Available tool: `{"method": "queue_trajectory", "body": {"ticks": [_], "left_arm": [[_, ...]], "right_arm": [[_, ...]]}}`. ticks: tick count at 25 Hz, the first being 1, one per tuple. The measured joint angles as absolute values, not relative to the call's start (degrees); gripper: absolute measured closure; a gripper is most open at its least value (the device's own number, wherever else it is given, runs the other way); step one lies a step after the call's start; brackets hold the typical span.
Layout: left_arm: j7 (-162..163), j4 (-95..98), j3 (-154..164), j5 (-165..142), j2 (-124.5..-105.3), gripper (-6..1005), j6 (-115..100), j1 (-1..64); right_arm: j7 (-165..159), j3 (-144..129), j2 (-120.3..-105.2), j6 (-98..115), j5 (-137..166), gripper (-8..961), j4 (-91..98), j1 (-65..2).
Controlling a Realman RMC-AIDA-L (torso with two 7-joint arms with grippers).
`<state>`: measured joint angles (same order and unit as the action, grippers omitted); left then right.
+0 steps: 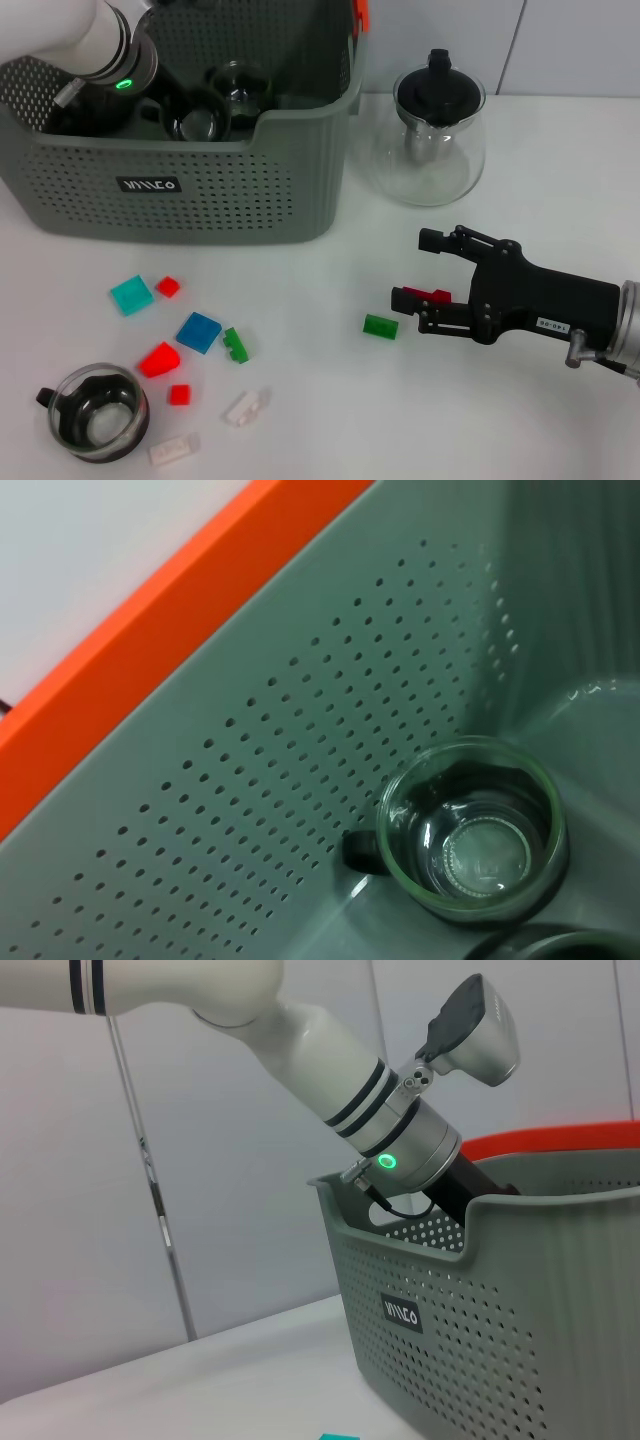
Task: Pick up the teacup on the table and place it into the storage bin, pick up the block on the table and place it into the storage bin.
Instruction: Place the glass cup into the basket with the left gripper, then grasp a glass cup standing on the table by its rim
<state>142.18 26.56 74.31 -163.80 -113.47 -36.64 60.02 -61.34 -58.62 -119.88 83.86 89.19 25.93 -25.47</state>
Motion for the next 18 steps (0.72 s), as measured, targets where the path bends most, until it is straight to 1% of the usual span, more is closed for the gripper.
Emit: {"method": "queue_trajectory", "body": {"ticks": [5,7,9,11,12,14,15,18], "left_arm": [[142.33,26.75,74.2,-163.76,-113.52,900,-36.89,60.05],[142.46,27.36,73.12,-163.72,-113.61,816,-37.4,59.97],[142.41,30.94,69.17,-163.33,-114.11,731,-38.88,58.83],[140.99,38.09,62.97,-160.87,-115.26,642,-41.61,55.84],[138.76,44.07,59.05,-157.48,-116.21,594,-44.24,53.35],[133.85,52.98,53.19,-148.57,-117.03,499,-49.66,49.84],[131.03,56.36,50.33,-141.66,-116.97,452,-53.39,48.23],[126.29,58.66,43.79,-125.42,-116.1,411,-63.49,44.63]], "right_arm": [[-61.27,-58.62,-119.88,83.85,89.22,9,25.9,-25.41],[-61.19,-58.62,-119.87,83.84,89.2,9,25.85,-25.31],[-61.19,-58.61,-119.78,83.86,89.18,9,25.84,-25.26],[-61.31,-58.6,-119.64,83.84,89.08,9,25.83,-25.23],[-61.35,-58.52,-119.62,83.88,89.04,9,25.83,-25.2],[-61.4,-58.15,-119.62,83.85,89.05,9,25.82,-25.09],[-61.4,-57.98,-119.62,83.76,89.06,9,25.8,-25.06],[-61.37,-57.64,-119.62,83.63,89.02,9,25.76,-24.93]]}}
